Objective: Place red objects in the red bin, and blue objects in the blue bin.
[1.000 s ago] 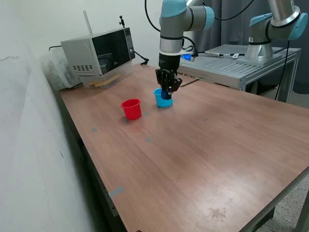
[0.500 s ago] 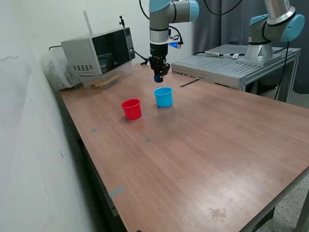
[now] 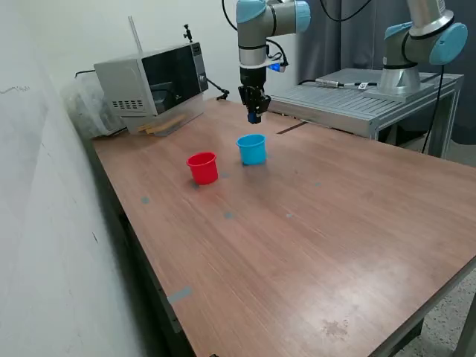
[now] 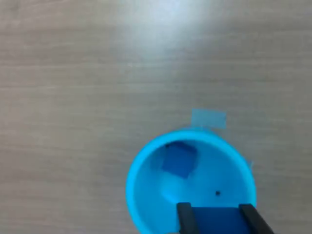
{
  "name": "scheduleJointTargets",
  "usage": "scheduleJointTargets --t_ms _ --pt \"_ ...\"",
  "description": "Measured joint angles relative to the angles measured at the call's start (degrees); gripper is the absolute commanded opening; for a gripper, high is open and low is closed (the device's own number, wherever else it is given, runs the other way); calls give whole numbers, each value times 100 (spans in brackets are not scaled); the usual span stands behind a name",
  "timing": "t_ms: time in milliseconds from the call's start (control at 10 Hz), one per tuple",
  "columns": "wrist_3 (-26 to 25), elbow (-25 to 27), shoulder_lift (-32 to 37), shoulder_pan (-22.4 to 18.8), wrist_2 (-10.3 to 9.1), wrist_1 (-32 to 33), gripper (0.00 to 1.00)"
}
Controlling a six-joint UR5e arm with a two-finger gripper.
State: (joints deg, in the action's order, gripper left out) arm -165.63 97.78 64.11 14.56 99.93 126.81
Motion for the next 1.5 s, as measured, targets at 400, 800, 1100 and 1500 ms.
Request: scheduleJointTargets --t_ms 400,800,1100,1500 --pt "22 -1 -317 -25 -106 61 0" --pt "67 -244 -558 99 -144 79 0" --pt "141 -344 -626 260 -120 84 100" --pt "224 -305 -636 285 101 53 100"
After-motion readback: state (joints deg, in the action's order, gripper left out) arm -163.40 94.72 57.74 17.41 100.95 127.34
